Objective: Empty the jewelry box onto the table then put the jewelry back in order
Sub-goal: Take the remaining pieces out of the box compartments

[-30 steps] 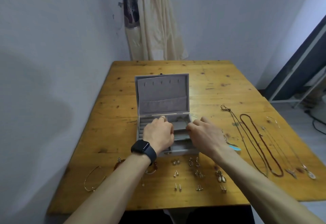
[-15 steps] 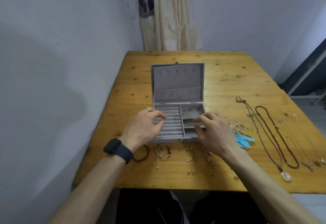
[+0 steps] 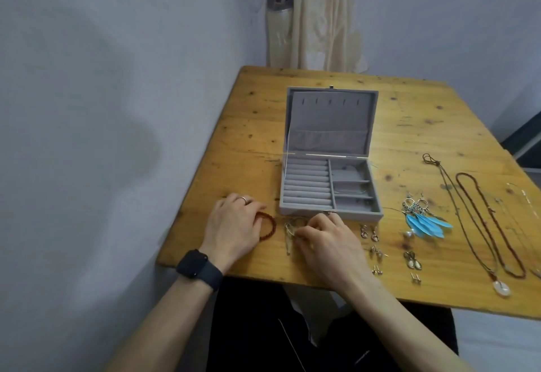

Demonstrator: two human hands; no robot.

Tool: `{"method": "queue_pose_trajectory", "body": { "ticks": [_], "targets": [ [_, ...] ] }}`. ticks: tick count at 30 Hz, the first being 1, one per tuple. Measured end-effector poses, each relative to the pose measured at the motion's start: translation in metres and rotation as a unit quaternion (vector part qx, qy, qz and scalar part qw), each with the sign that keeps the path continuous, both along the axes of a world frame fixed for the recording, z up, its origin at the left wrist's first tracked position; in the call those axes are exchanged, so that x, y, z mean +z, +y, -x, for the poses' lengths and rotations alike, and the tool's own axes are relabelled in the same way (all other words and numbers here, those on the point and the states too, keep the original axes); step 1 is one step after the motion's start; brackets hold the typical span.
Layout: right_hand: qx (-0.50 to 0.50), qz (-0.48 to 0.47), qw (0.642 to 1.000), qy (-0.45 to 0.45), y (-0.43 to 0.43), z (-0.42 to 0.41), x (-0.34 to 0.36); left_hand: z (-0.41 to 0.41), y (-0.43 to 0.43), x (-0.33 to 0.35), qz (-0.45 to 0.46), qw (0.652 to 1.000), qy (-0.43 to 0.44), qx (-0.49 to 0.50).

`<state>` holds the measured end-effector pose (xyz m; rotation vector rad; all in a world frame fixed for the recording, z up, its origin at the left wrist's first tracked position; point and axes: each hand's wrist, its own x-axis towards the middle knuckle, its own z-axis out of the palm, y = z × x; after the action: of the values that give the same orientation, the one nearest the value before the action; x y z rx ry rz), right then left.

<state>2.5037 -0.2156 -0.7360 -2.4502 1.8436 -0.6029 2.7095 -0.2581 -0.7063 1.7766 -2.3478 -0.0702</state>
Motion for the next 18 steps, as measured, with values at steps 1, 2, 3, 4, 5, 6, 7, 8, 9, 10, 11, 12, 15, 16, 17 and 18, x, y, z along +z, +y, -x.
{"method": "queue_pose_trajectory", "body": {
  "ticks": [1,2,3,4,5,6,7,8,9,10,11,12,15,16,17,18],
  "targets": [
    [-0.002,0.008,1.000,0.000,0.000,-0.001,-0.003,-0.002,0.000,-0.001,0.006,1.000,-0.028,0.005],
    [-0.002,0.016,1.000,-0.002,-0.001,-0.002,-0.005,-0.003,-0.001,-0.002,0.010,0.999,-0.049,0.006],
    [-0.002,0.023,1.000,0.000,-0.002,-0.003,-0.007,-0.004,-0.002,-0.002,0.014,0.998,-0.060,0.007],
    [-0.004,0.024,1.000,0.006,-0.002,-0.003,-0.009,-0.005,-0.004,-0.001,0.020,0.998,-0.066,0.007],
    [-0.006,0.022,1.000,0.012,-0.002,-0.003,-0.009,-0.005,-0.005,-0.001,0.026,0.997,-0.070,0.006],
    [-0.007,0.016,1.000,0.016,-0.001,-0.003,-0.009,-0.005,-0.007,0.000,0.029,0.997,-0.075,0.004],
    [-0.008,0.005,1.000,0.013,0.000,-0.002,-0.008,-0.004,-0.009,0.001,0.025,0.997,-0.078,0.002],
    [-0.008,-0.009,1.000,0.000,0.001,-0.001,-0.007,-0.004,-0.011,0.003,0.016,0.997,-0.071,0.000],
    [-0.007,-0.026,0.999,-0.025,0.002,0.000,-0.005,-0.003,-0.012,0.006,0.003,0.998,-0.056,-0.003],
    [-0.004,-0.043,0.997,-0.064,0.003,0.003,-0.002,-0.003,-0.012,0.009,-0.014,0.999,-0.033,-0.003],
    [0.000,-0.061,0.992,-0.111,0.004,0.006,0.002,-0.003,-0.013,0.013,-0.032,0.999,-0.001,-0.002],
    [0.002,-0.073,0.984,-0.161,0.005,0.008,0.005,-0.004,-0.013,0.017,-0.053,0.998,0.038,0.002],
    [-0.011,-0.086,0.944,-0.319,0.012,0.019,0.014,-0.003,-0.015,0.032,-0.112,0.979,0.173,-0.001],
    [-0.021,-0.094,0.927,-0.362,0.014,0.023,0.017,-0.001,-0.016,0.037,-0.119,0.972,0.203,-0.009],
    [-0.030,-0.103,0.912,-0.396,0.016,0.028,0.019,0.003,-0.018,0.043,-0.121,0.966,0.229,-0.017],
    [-0.040,-0.110,0.899,-0.422,0.017,0.033,0.021,0.007,-0.021,0.049,-0.119,0.959,0.255,-0.025]
  ]
}}
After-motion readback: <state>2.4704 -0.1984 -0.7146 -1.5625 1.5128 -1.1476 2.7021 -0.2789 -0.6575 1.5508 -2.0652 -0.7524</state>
